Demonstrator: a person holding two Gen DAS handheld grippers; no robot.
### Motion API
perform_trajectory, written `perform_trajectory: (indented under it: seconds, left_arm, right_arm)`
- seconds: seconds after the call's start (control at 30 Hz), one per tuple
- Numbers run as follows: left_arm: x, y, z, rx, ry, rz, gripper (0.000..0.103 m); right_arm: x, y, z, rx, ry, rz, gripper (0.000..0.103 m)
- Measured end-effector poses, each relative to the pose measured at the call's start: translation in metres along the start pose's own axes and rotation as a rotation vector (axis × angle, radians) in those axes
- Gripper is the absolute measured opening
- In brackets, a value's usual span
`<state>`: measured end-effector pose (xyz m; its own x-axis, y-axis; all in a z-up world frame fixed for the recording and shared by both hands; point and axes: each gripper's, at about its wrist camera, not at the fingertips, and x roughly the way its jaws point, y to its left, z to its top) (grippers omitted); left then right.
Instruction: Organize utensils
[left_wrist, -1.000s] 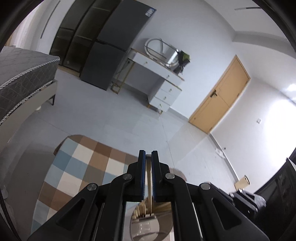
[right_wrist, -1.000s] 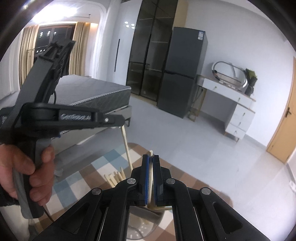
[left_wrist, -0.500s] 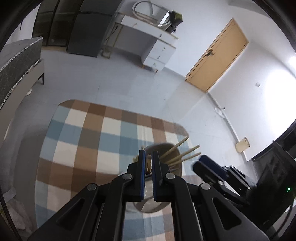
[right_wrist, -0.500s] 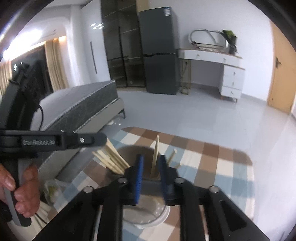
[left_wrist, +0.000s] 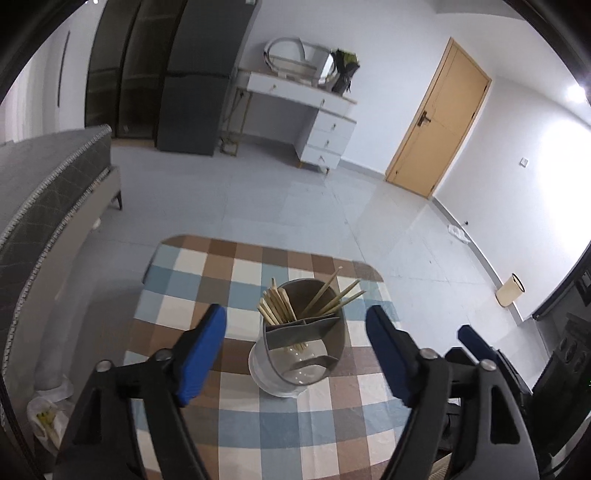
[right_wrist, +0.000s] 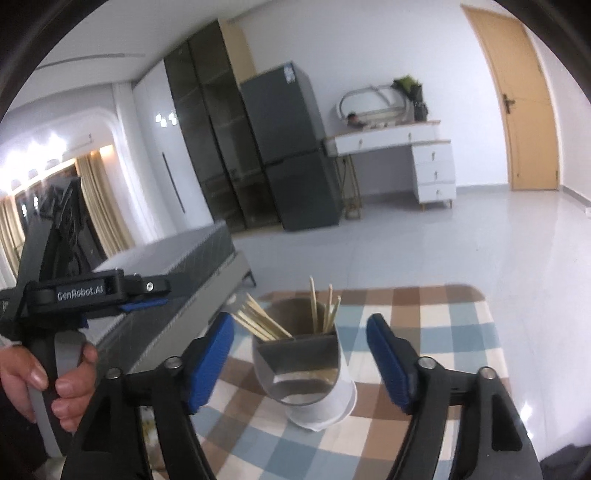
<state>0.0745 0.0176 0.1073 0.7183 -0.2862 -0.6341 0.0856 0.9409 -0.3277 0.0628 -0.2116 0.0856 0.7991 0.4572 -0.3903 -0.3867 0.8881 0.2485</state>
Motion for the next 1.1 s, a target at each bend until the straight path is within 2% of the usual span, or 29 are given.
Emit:
perform_trajectory:
  seconds: [0.1, 0.17, 0.23, 0.3, 0.47, 0.57, 0.7, 1.1]
  left_arm:
    - [-0.025, -0.007, -0.003, 0.003, -0.033, 0.006, 0.082]
    - [-0.051, -0.012, -0.006, 0.000, -0.081, 0.015, 0.085]
    - [-0.068, -0.014, -0.009, -0.006, -0.129, 0.019, 0.093]
    - [-0.084, -0.015, -0.013, -0.006, -0.178, 0.021, 0.094]
    - [-0.106, -0.020, -0.034, 0.072, -0.319, 0.099, 0.101]
    - [-0.102, -0.014, -0.048, 0.094, -0.347, 0.111, 0.102]
    - [-0.086, -0.007, -0.064, 0.111, -0.364, 0.175, 0.102]
    - [-0.042, 0.007, -0.099, 0.141, -0.349, 0.251, 0.102]
  right_arm:
    - [-0.029, 0.010, 0.008, -0.004, -0.060, 0.008, 0.088]
    - [-0.046, 0.018, 0.013, -0.016, -0.098, -0.001, 0.093]
    - [-0.067, 0.026, 0.018, -0.026, -0.148, -0.004, 0.098]
    - [-0.083, 0.033, 0.020, -0.031, -0.185, -0.012, 0.103]
    - [-0.108, 0.048, 0.012, -0.031, -0.249, -0.030, 0.103]
    - [-0.116, 0.056, -0.002, -0.046, -0.291, -0.062, 0.103]
    - [-0.120, 0.061, -0.027, -0.057, -0.309, -0.082, 0.103]
    - [-0.101, 0.051, -0.080, -0.064, -0.267, -0.168, 0.103]
